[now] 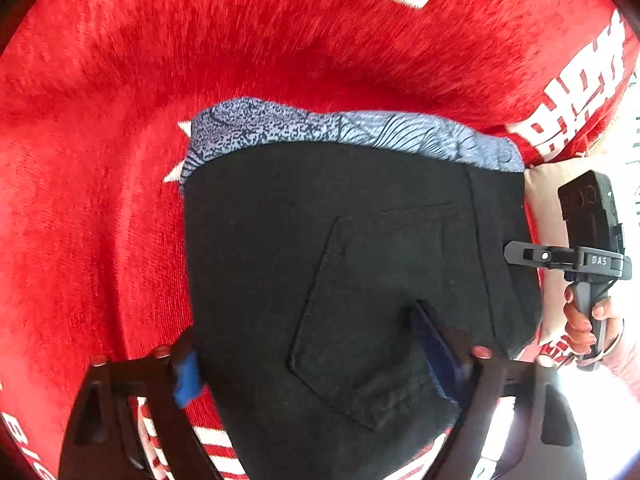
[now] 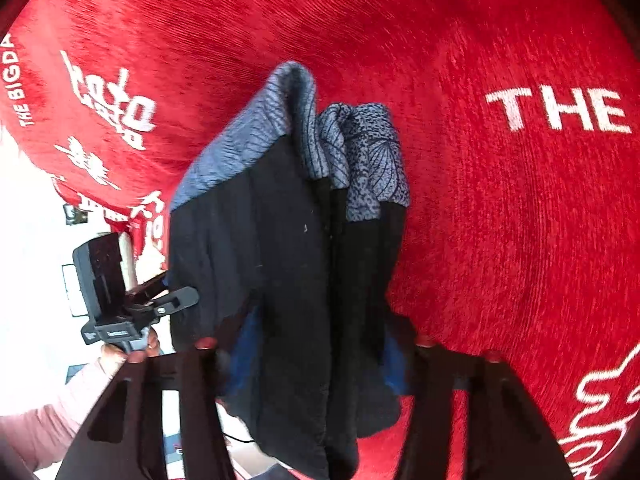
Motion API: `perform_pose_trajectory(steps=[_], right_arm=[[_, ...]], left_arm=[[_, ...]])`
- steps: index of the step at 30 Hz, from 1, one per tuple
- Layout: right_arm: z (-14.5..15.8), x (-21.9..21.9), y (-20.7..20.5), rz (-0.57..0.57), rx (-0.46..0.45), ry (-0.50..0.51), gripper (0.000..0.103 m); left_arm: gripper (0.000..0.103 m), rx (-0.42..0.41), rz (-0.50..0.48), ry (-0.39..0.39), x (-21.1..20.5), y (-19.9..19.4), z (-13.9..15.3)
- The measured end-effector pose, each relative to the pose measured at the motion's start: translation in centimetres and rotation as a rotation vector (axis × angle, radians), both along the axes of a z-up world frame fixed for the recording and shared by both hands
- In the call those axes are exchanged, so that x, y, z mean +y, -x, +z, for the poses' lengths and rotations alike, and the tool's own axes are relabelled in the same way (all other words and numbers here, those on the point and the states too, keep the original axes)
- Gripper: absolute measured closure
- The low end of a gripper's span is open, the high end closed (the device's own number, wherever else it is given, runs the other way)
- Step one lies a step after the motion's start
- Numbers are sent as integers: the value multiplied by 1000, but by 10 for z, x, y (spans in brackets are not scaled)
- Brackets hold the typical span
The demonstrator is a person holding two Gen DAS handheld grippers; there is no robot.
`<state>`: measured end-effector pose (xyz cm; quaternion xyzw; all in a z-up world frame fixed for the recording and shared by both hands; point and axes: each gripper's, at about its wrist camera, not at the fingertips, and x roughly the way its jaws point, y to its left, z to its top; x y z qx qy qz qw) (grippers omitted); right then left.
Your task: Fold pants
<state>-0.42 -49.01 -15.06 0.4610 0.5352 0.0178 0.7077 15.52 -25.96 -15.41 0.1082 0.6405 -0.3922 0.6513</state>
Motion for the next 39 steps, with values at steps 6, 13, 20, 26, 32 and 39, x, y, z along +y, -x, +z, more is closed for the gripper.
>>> perform_pose_trajectory(steps=[6,13,20,26,32,39], right_arm=[[14,1,10,-57,-32,-24,61],[34,12,25,-69,-65,-51,62],[53,28,52,-94,-86,-71,63],[64,45,83,-123,-85,-97,63],[60,59,111,-131,-49,-104,63],[33,74,121,-122,6,-92,63]], left_arm=[[30,-19,8,34,2,9,21],[30,-9,1,64,-2,30,43],[30,-11,-21,80,4,56,68],[30,-7,-42,78,14,88,84],[30,24,-36,54,37,107,72],[30,11,2,1,54,112,38]])
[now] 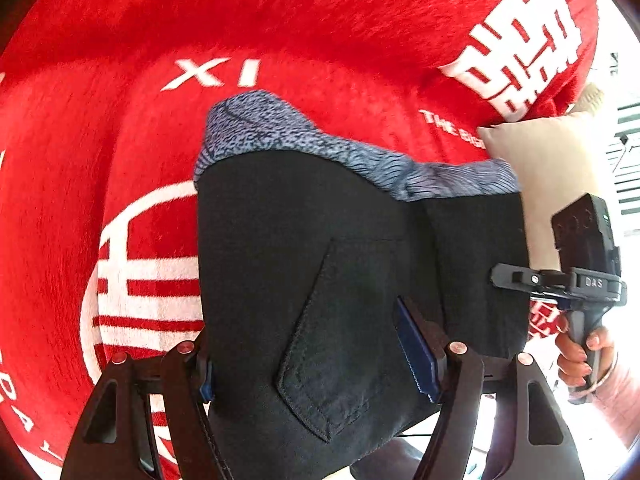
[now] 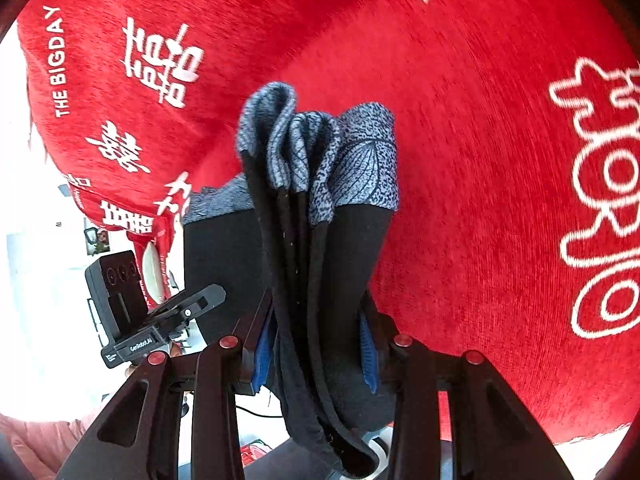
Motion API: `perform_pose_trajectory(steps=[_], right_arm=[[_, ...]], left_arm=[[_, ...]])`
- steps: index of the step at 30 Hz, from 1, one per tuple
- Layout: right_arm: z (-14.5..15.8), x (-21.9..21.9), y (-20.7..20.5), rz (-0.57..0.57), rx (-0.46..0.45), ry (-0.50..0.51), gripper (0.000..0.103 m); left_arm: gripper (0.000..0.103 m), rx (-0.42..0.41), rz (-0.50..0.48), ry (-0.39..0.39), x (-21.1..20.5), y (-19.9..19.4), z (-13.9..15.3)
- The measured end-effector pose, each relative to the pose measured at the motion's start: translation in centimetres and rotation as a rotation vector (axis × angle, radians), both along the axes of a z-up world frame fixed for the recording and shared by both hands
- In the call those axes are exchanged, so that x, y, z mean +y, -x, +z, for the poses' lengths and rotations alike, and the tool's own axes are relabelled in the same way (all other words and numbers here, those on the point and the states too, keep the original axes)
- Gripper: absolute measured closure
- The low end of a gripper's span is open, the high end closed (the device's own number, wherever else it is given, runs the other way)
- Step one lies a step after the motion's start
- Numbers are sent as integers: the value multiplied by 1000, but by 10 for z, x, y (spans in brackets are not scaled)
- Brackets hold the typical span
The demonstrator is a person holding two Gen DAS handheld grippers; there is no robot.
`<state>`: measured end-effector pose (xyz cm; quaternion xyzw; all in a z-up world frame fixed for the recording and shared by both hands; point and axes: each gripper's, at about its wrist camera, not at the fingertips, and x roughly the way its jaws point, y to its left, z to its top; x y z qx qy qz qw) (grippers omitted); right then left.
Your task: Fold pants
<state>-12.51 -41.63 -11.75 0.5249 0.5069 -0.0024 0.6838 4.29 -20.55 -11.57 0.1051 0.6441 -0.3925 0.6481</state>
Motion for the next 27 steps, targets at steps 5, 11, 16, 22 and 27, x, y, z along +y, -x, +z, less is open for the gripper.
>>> perform_pose_trajectory(steps=[5,11,16,22,27], right_arm=[[-11,0,7,-15,17,34,60],[-13,8,1,33,84,199,48],[-8,16,-6,72,116,328,42],[2,21,-9,114,156,435,32],[13,24,-9,117,226,491,28]], left_arm=[[30,-51,18,-34,3,0,-10],[21,-141,16,-99,-5,6,-10],[14,-205,8,-151,-9,11,-6],[7,-242,-3,-203,-8,14,0],[0,-256,13,-243,1,13,7]])
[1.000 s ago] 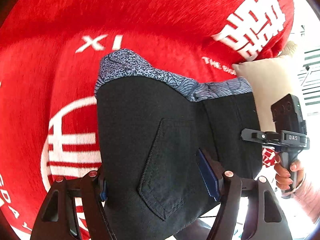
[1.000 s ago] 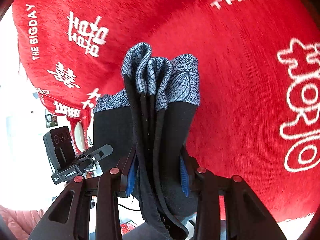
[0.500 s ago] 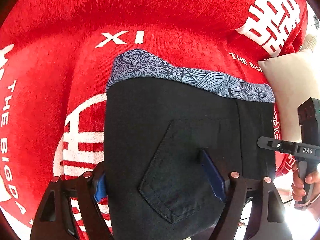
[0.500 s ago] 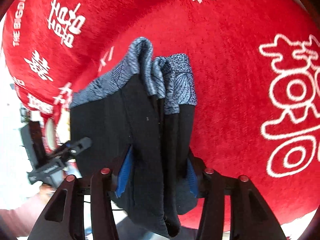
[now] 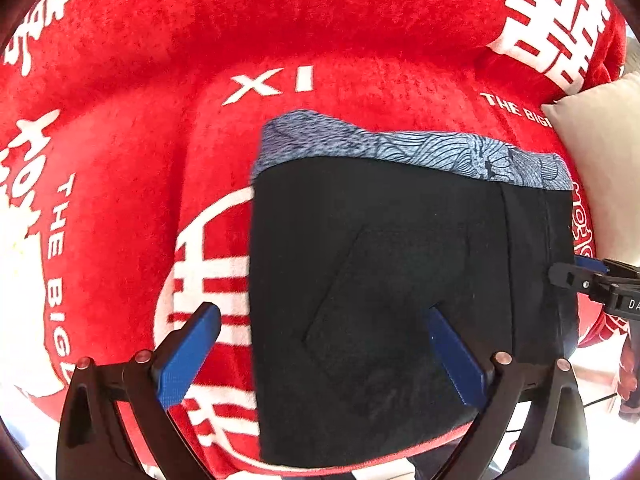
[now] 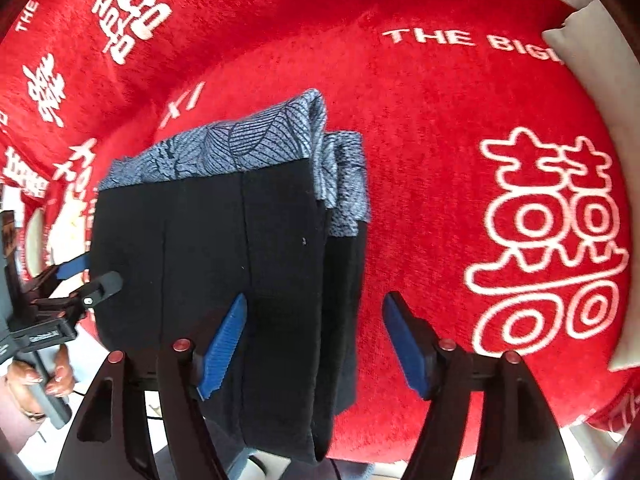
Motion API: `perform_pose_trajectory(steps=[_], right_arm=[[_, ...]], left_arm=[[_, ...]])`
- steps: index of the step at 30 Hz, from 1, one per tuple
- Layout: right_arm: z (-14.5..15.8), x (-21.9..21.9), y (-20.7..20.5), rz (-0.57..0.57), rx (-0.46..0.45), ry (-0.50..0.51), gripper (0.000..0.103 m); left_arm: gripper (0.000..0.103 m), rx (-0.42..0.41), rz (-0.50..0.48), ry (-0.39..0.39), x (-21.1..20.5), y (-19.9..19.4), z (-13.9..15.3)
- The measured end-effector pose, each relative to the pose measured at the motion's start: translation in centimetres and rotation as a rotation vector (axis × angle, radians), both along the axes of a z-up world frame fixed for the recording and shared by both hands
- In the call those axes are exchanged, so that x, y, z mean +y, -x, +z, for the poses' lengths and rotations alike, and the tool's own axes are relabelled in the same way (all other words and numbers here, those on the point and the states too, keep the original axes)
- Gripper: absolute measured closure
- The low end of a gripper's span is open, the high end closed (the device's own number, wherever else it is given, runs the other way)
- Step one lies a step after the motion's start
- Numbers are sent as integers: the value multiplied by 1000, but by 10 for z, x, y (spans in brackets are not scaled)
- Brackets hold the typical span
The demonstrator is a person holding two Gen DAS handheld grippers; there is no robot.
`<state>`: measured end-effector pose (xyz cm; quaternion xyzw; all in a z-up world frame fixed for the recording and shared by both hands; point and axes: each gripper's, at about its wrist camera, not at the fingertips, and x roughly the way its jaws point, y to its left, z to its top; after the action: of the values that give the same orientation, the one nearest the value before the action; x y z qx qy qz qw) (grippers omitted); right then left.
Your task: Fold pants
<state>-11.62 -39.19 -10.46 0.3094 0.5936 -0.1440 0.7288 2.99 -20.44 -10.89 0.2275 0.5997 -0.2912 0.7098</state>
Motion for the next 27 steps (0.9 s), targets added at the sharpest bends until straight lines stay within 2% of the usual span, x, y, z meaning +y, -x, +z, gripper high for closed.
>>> perform_pose_trajectory(steps=[2,4,6,8,10,19,23,27], right_arm=[[9,3,1,17,65,81,21],[17,4,2,23,116,153,20],[24,5,5,17,147,192,15],[33,5,11,3,176,227,2],[43,6,16,-2,179,249,0],[78,26,21,-1,161,192,0],[87,33,15,0,152,171,0],[96,39,15,57,154,164,0]], left_arm=[[0,-1,11,-27,4,-1,2],[0,2,18,-56,9,0,4],[0,-15,18,-85,12,3,8],[0,-15,22,-108,16,7,13],[0,-14,33,-117,18,11,20],[0,-66,-5,-177,9,47,51],[0,-77,35,-187,2,62,63],[0,-89,91,-196,0,78,73]])
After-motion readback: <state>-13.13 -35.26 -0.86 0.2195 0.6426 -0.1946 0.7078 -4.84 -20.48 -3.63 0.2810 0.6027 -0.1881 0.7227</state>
